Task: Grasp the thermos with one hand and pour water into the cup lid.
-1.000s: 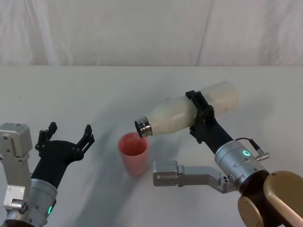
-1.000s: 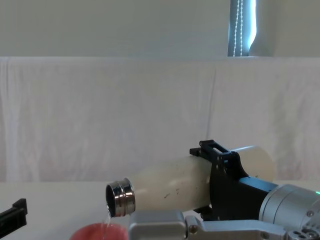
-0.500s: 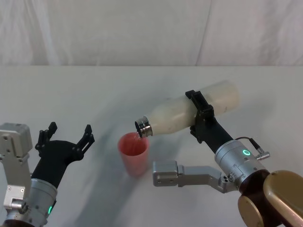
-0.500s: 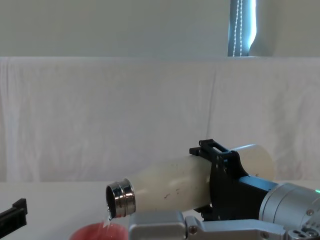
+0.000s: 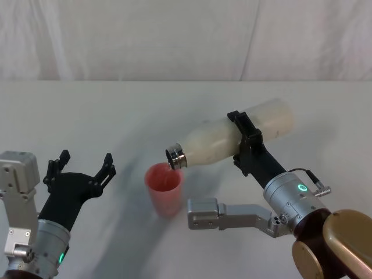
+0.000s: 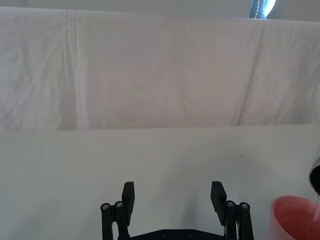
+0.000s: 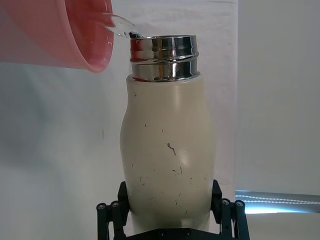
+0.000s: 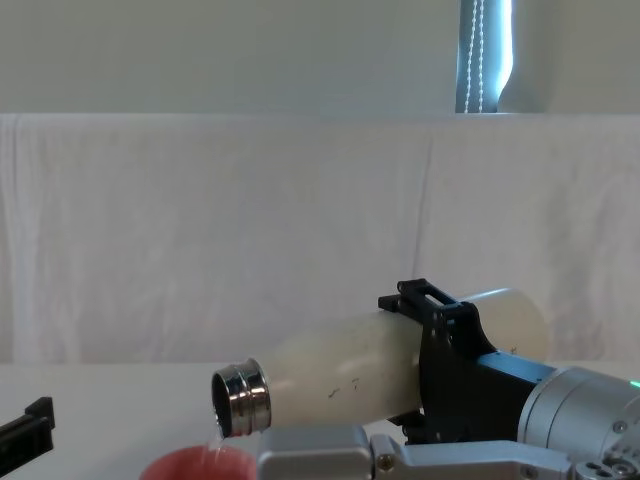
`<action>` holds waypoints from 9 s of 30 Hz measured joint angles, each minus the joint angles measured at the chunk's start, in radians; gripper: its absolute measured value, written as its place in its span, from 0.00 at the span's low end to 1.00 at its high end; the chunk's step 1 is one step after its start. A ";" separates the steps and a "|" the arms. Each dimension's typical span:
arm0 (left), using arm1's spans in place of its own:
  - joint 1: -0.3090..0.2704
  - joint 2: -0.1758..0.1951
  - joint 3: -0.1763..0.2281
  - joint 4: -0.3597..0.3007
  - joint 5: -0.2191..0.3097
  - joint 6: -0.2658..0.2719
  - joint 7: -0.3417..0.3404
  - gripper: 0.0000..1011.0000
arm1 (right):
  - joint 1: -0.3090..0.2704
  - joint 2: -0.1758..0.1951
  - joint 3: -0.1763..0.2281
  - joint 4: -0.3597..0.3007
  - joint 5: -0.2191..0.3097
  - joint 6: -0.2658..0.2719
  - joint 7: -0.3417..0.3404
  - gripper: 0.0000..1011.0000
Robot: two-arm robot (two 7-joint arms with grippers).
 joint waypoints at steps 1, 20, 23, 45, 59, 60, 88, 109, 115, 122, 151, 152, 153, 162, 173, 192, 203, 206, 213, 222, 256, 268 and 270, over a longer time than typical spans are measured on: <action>0.000 0.000 0.000 0.000 0.000 0.000 0.000 0.99 | 0.000 0.000 0.000 0.000 0.000 0.000 0.000 0.95; 0.000 0.000 0.000 0.000 0.000 0.000 0.000 0.99 | -0.015 -0.016 0.013 0.011 0.026 -0.002 -0.028 0.95; 0.000 0.000 0.000 0.000 0.000 0.000 0.000 0.99 | -0.021 -0.022 0.021 0.012 0.044 -0.006 -0.033 0.95; 0.000 0.000 0.000 0.000 0.000 0.000 0.000 0.99 | -0.065 -0.049 0.063 0.007 0.135 -0.031 -0.041 0.95; 0.000 0.000 0.000 0.000 0.000 0.000 0.000 0.99 | -0.068 -0.053 0.065 -0.001 0.134 -0.031 -0.042 0.95; 0.000 0.000 0.000 0.000 0.000 0.000 0.000 0.99 | -0.069 -0.053 0.066 -0.003 0.135 -0.031 -0.042 0.95; 0.000 0.000 0.000 0.000 0.000 0.000 0.000 0.99 | -0.187 -0.079 0.218 -0.063 0.422 -0.124 -0.054 0.95; 0.000 0.000 0.000 0.000 0.000 0.000 0.000 0.99 | -0.281 -0.159 0.375 -0.041 0.793 -0.219 -0.016 0.95; 0.000 0.000 0.000 0.000 0.000 0.000 0.000 0.99 | -0.284 -0.175 0.401 -0.040 0.868 -0.220 0.003 0.95; 0.000 0.000 0.000 0.000 0.000 0.000 0.000 0.99 | -0.271 -0.191 0.416 -0.038 0.938 -0.211 0.027 0.95; 0.000 0.000 0.000 0.000 0.000 0.000 0.000 0.99 | -0.198 -0.243 0.436 0.003 1.231 -0.095 0.106 0.95; 0.000 0.000 0.000 0.000 0.000 0.000 0.000 0.99 | -0.196 -0.244 0.435 0.005 1.236 -0.094 0.105 0.95; 0.000 0.000 0.000 0.000 0.000 0.000 0.000 0.99 | -0.194 -0.245 0.435 0.008 1.240 -0.093 0.103 0.95; 0.000 0.000 0.000 0.000 0.000 0.000 0.000 0.99 | -0.178 -0.249 0.424 0.033 1.272 -0.093 0.081 0.95; 0.000 0.000 0.000 0.000 0.000 0.000 0.000 0.99 | -0.171 -0.248 0.416 0.044 1.297 -0.102 0.065 0.95; 0.000 0.000 0.000 0.000 0.000 0.000 0.000 0.99 | -0.170 -0.244 0.404 0.063 1.306 -0.130 0.049 0.95; 0.000 0.000 0.000 0.000 0.000 0.000 0.000 0.99 | -0.171 -0.248 0.402 0.092 1.306 -0.169 0.047 0.95; 0.000 0.000 0.000 0.000 0.000 0.000 0.000 0.99 | -0.172 -0.249 0.401 0.095 1.307 -0.175 0.047 0.95; 0.000 0.000 0.000 0.000 0.000 0.000 0.000 0.99 | -0.173 -0.250 0.402 0.099 1.309 -0.181 0.046 0.95; 0.000 0.000 0.000 0.000 0.000 0.000 0.000 0.99 | -0.174 -0.253 0.403 0.100 1.312 -0.182 0.044 0.95; 0.000 0.000 0.000 0.000 0.000 0.000 0.000 0.99 | -0.168 -0.256 0.397 0.111 1.316 -0.174 0.044 0.95; 0.000 0.000 0.000 0.000 0.000 0.000 0.000 0.99 | -0.167 -0.254 0.396 0.111 1.315 -0.170 0.046 0.99; 0.000 0.000 0.000 0.000 0.000 0.000 0.000 0.99 | -0.168 -0.254 0.397 0.109 1.315 -0.169 0.046 0.99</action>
